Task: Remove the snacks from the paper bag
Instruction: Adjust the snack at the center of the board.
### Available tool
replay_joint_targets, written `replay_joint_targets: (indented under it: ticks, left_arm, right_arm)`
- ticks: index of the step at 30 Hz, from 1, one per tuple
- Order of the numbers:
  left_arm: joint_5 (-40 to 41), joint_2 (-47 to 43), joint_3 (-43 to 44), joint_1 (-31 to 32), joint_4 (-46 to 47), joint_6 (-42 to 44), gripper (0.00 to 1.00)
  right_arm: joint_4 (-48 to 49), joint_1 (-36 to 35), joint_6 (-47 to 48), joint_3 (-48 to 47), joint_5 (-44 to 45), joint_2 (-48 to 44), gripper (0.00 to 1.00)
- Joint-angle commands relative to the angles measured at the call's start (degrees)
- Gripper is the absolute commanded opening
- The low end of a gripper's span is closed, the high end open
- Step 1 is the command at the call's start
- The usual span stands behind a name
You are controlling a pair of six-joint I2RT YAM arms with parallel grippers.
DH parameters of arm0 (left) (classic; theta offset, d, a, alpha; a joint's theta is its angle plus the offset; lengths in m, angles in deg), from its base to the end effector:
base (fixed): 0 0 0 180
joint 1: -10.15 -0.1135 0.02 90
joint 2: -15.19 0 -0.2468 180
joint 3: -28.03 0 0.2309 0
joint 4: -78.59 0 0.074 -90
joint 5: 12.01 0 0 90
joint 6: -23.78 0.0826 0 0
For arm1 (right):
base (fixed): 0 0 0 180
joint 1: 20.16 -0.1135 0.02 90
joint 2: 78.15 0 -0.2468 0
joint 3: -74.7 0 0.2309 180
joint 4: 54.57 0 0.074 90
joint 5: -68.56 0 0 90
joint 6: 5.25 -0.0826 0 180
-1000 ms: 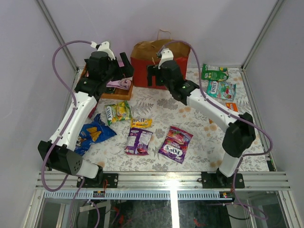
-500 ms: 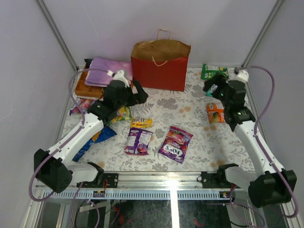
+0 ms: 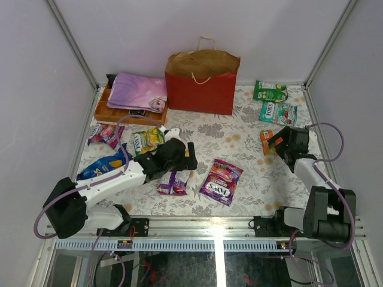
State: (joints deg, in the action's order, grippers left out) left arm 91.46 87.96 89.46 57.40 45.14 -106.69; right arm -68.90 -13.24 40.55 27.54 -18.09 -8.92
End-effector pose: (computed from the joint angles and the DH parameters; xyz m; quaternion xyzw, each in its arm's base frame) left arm 0.2061 -0.1946 0.1951 0.0092 0.9179 -0.1864 0.3503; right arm 0.2698 -0.0376 0.1647 0.3968 0.7992 0.1193 0.4354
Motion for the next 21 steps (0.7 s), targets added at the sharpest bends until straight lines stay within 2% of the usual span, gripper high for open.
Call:
replay_joint_targets:
  ticks: [1,6,9,12,15,21]
  left_arm:
    - [5.23,-0.65,-2.18,0.96,-0.75,-3.28,1.0]
    - [9.63,1.55,-1.68,0.62,-0.68,-1.81,1.0]
    - [12.97,5.05,0.26,-2.2,-0.53,0.73,1.0]
    - [9.73,8.38,1.5,-7.92,2.01,2.91,1.0]
    - [7.76,10.88,2.69,-11.06,4.32,4.46,1.0]
    - [8.87,13.37,5.47,-12.7,3.59,7.14,1.0]
  right_arm:
    - [6.78,0.1,-2.88,-0.24,-0.52,4.85,0.98]
    - [11.85,0.12,-5.45,1.79,-1.0,7.32,0.89]
    - [13.42,0.04,-6.57,1.74,-2.16,9.3,0.82]
    - [15.35,-0.27,-7.39,1.86,-3.18,11.48,0.75]
    - [17.64,-0.87,-7.91,1.93,-4.11,13.73,0.7]
    - [23.18,-1.44,-9.82,3.61,-6.18,16.91,0.42]
